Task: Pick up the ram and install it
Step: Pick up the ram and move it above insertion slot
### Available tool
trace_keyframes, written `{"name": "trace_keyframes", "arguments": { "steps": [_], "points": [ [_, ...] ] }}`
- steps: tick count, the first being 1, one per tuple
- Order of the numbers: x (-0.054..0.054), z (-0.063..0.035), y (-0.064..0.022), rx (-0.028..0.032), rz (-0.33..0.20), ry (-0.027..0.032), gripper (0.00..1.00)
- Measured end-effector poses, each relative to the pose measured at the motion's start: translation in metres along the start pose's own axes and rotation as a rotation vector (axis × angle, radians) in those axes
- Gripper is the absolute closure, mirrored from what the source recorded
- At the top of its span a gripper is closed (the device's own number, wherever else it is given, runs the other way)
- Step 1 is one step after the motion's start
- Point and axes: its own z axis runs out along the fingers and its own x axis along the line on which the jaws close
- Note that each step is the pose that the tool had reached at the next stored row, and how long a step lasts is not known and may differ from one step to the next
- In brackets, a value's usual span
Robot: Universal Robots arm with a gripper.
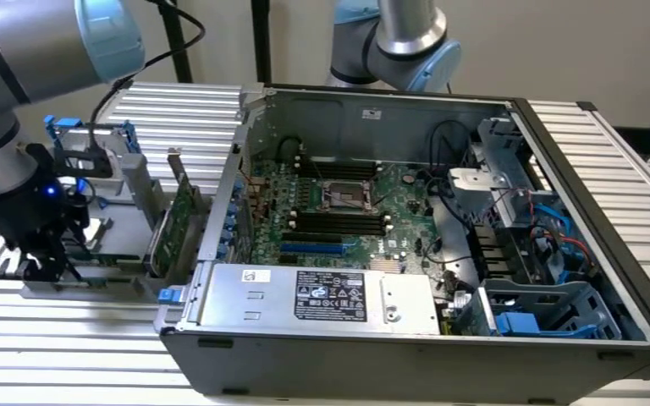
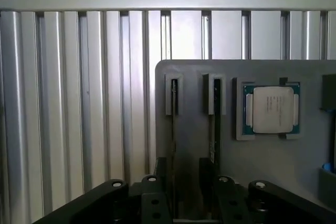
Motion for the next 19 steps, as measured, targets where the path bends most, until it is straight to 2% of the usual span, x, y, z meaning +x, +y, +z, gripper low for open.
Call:
{"name": "trace_keyframes", "arguments": {
  "steps": [9,19],
  "points": [
    [0.002,0.016,-0.0003,-0.0005,-0.013,0.0002,0.0],
    [0.002,0.0185,-0.0023,-0.0004,-0.022,-0.0015,0.0]
  ]
}}
